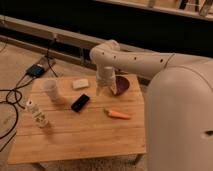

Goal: Pick up the ceramic bowl

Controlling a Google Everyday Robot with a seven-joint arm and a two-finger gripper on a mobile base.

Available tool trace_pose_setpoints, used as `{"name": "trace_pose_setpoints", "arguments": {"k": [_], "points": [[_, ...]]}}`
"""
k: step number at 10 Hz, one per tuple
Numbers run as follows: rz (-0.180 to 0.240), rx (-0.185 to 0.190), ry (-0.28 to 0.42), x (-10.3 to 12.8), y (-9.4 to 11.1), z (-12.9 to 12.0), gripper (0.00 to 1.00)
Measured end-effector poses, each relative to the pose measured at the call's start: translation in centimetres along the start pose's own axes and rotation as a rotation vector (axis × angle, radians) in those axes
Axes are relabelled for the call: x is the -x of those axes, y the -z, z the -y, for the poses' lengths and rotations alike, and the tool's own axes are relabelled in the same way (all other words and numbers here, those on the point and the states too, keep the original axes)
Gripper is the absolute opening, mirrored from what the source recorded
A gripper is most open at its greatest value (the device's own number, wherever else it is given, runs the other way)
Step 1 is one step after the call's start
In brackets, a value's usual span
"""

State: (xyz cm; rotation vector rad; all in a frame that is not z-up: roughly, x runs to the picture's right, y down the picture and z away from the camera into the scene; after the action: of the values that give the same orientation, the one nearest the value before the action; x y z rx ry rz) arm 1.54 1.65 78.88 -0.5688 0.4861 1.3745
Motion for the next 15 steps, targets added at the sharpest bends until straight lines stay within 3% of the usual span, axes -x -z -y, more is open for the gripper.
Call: {"name": "trace_pose_setpoints", "arguments": {"k": [7,11,15], "points": [[-0.023,-0.001,0.061,4.8,-2.3,5.7,0.65],[-0.073,-0.022,0.113,7.3,-5.6,6.6,0.65],[-0.066,-0.069,0.141,10.0,-8.0,7.0,0.65]]}}
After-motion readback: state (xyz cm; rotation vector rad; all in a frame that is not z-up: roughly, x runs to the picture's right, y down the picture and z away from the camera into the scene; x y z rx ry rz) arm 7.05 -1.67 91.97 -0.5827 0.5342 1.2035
